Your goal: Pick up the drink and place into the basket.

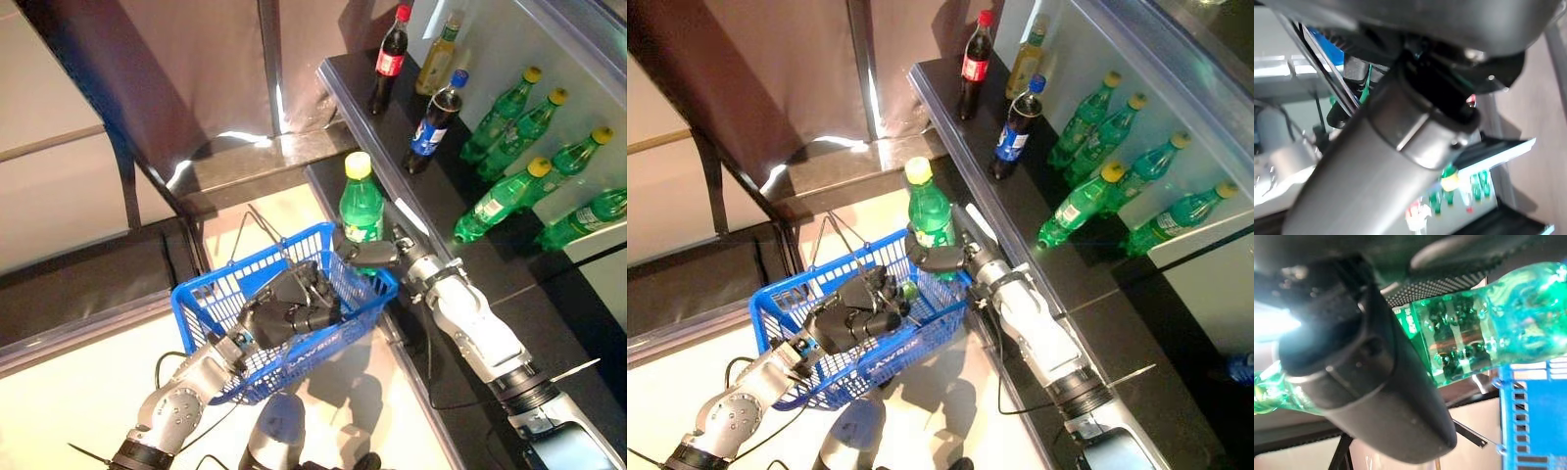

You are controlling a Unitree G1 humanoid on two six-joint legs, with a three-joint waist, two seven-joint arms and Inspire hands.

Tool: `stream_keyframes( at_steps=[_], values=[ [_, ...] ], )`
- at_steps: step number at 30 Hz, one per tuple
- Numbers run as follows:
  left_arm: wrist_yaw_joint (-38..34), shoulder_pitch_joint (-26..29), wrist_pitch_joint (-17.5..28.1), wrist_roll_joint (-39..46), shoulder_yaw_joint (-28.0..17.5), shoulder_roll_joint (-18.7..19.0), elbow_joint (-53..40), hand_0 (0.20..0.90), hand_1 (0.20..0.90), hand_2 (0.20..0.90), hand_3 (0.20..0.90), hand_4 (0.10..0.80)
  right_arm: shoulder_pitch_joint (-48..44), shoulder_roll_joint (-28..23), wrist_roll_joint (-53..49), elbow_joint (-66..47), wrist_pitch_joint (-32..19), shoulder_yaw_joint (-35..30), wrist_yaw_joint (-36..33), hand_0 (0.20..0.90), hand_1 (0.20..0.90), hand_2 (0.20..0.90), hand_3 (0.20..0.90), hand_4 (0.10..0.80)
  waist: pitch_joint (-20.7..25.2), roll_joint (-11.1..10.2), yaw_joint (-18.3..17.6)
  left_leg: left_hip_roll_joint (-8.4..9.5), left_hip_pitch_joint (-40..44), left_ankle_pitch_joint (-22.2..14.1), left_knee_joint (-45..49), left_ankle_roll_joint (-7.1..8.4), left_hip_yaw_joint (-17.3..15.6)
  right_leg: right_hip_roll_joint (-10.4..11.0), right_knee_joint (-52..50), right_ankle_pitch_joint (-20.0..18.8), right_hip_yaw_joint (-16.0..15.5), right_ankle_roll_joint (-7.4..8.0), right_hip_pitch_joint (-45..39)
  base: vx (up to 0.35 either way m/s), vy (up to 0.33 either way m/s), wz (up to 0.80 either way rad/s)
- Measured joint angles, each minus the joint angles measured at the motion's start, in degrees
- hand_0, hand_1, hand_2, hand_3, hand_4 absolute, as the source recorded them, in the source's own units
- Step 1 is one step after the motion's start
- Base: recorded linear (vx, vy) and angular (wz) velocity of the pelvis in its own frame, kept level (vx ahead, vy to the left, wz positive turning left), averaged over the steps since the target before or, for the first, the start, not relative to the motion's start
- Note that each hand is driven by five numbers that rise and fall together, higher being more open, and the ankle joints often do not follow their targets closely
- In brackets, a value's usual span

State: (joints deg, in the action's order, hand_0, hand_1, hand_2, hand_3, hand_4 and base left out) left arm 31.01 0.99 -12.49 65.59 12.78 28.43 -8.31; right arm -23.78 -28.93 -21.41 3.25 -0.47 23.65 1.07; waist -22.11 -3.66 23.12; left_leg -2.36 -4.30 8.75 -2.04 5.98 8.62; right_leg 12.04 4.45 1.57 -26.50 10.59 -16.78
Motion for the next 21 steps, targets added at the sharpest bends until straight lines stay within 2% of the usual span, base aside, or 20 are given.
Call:
stream_keyframes(
  at_steps=[6,11,21],
  values=[
    [2.6,1.6,-0.1,0.0,0.8,1.7,-4.1,0.300,0.300,0.300,0.200,0.100,0.0,1.1,0.3,0.4,0.2,3.4,-0.2,0.300,0.300,0.300,0.200,0.100,0.1,-0.2,0.4,0.04,-0.1,0.1,0.0,0.06,0.3,0.0,0.0,0.3,0.0,0.15,0.0,0.000,-0.002,0.01],
    [5.2,2.6,-1.2,0.0,1.9,2.9,-6.0,0.300,0.300,0.300,0.200,0.100,0.0,1.2,1.3,1.6,0.2,4.3,-0.5,0.300,0.300,0.300,0.200,0.100,0.6,-0.9,0.4,0.20,-0.8,0.3,0.2,0.23,1.0,-0.1,0.0,0.9,0.0,0.64,0.2,-0.001,-0.011,0.06],
    [7.2,3.3,-2.5,-0.4,3.0,4.3,-6.9,0.300,0.300,0.300,0.200,0.100,0.0,1.7,5.4,7.6,0.7,4.6,-1.6,0.300,0.300,0.300,0.200,0.100,0.7,-1.2,0.5,0.25,-0.8,0.3,0.2,0.26,1.4,-0.1,0.0,1.0,-0.2,0.53,0.1,0.000,-0.003,0.01]
  ],
)
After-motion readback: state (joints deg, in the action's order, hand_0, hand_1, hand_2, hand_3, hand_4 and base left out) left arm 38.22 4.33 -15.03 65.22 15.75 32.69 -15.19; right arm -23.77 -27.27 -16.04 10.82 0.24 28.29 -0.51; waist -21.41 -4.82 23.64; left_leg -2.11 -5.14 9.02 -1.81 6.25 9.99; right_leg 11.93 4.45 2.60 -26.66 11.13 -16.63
